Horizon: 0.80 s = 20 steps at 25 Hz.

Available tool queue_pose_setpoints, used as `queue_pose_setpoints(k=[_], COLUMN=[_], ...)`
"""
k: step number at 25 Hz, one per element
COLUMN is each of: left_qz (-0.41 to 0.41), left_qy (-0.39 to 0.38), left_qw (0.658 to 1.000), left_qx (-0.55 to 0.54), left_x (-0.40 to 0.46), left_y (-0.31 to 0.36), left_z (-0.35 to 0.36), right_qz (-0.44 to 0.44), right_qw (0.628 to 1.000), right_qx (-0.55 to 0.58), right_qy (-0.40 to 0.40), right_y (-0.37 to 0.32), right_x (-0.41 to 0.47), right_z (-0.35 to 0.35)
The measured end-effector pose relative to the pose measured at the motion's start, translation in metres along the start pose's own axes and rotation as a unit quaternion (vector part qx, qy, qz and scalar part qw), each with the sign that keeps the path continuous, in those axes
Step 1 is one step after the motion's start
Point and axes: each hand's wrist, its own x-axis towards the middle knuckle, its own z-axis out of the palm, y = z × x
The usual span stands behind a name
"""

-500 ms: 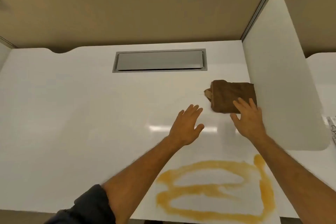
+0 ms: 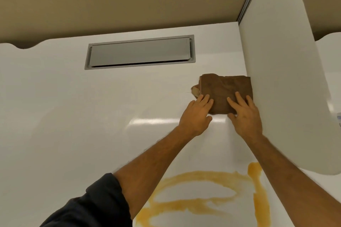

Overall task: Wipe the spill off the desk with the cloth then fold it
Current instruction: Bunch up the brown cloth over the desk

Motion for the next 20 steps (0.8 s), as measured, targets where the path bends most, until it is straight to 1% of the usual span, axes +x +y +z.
queue_pose_setpoints(k=[3,6,9,11,13,15,18,20], left_qz=[0.005,-0.008,-0.02,-0.016,-0.023,-0.042,-0.053,-0.053], left_qy=[0.011,0.007,0.014,0.051,0.087,0.113,0.152,0.158], left_qw=[0.999,0.999,0.999,0.998,0.993,0.984,0.952,0.94], left_qx=[0.034,0.051,0.021,-0.025,-0.072,-0.13,-0.262,-0.297], left_x=[0.011,0.013,0.007,0.002,-0.005,-0.018,-0.046,-0.069], left_y=[-0.003,0.002,0.011,0.015,0.018,0.024,0.032,0.034], left_z=[0.006,0.007,-0.002,-0.019,-0.037,-0.051,-0.063,-0.065], right_qz=[0.002,0.045,0.039,0.057,0.09,0.121,0.193,0.232], right_qw=[0.998,0.992,0.982,0.96,0.927,0.88,0.791,0.729], right_qx=[0.009,0.077,0.153,0.238,0.332,0.433,0.564,0.637], right_qy=[0.063,0.091,0.106,0.135,0.149,0.154,0.139,0.096], right_y=[-0.001,-0.011,-0.03,-0.047,-0.063,-0.076,-0.098,-0.113], right_x=[0.002,0.009,0.007,0.001,-0.008,-0.02,-0.048,-0.074], right_z=[0.004,-0.006,-0.022,-0.035,-0.043,-0.046,-0.042,-0.034])
